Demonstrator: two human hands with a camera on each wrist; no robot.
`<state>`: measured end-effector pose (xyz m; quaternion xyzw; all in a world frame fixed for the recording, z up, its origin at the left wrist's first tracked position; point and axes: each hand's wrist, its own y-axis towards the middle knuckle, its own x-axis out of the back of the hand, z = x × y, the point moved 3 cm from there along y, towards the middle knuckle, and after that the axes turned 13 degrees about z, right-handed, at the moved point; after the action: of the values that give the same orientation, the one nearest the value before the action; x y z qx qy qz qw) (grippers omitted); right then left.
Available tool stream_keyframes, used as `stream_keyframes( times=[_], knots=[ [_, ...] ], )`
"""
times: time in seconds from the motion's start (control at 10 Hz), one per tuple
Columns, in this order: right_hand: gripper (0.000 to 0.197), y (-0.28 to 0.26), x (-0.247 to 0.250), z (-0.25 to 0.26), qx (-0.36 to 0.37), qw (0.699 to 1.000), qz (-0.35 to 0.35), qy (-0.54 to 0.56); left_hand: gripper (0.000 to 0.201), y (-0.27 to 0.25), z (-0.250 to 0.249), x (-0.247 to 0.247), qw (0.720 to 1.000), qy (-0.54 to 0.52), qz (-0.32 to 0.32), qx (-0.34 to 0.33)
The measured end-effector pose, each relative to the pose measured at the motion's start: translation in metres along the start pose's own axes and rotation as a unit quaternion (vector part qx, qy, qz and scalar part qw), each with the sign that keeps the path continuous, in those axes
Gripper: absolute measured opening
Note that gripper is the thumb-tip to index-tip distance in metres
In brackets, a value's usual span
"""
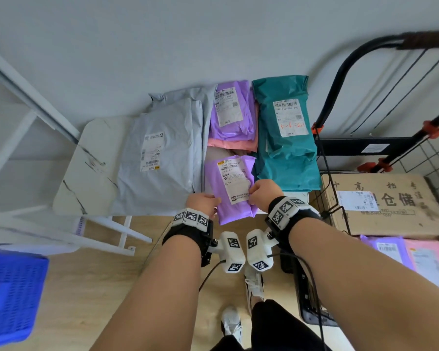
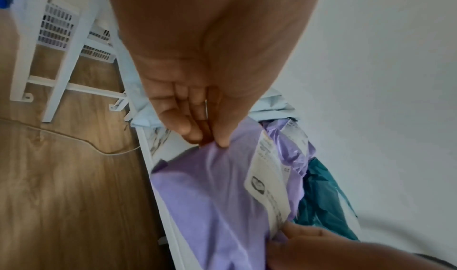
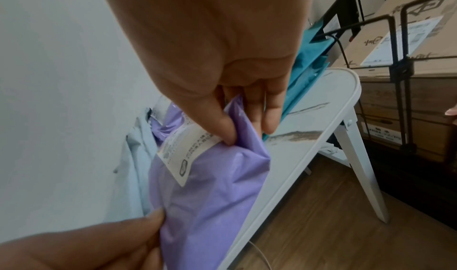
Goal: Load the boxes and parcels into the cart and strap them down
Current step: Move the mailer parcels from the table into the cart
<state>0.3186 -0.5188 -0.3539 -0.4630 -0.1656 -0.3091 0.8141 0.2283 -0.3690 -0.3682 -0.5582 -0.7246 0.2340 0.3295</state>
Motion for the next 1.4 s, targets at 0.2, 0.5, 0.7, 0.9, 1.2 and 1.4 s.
stream_keyframes(
  times=[0.2,0.5,0.7,0.9,1.2,1.4],
  knots=[
    [0.016,-0.043,0.001,-0.004,0.02,0.995,-0.083,0.055,0.012,-0.034,-0.003,0.002,0.997,0.015,-0.026,-0.068],
    [0.021,-0.104,0.009,-0.062,-0.03,0.964,-0.201,0.17,0.016,-0.028,-0.013,-0.044,0.988,0.068,-0.043,-0.13],
    [0.008,-0.137,0.043,-0.112,-0.055,0.943,-0.266,0.19,0.013,-0.017,-0.037,-0.112,0.984,0.095,0.018,-0.148],
    [0.013,-0.162,0.074,-0.199,-0.133,0.931,-0.281,0.193,0.015,-0.007,-0.051,-0.213,0.973,0.165,0.09,-0.137],
    [0.018,-0.191,0.135,-0.349,-0.227,0.937,-0.203,0.171,0.031,-0.049,-0.072,-0.382,0.944,0.261,0.159,-0.125],
    [0.02,-0.188,0.171,-0.437,-0.238,0.934,-0.195,0.18,0.016,-0.021,-0.058,-0.477,0.961,0.22,0.164,-0.048]
  ],
)
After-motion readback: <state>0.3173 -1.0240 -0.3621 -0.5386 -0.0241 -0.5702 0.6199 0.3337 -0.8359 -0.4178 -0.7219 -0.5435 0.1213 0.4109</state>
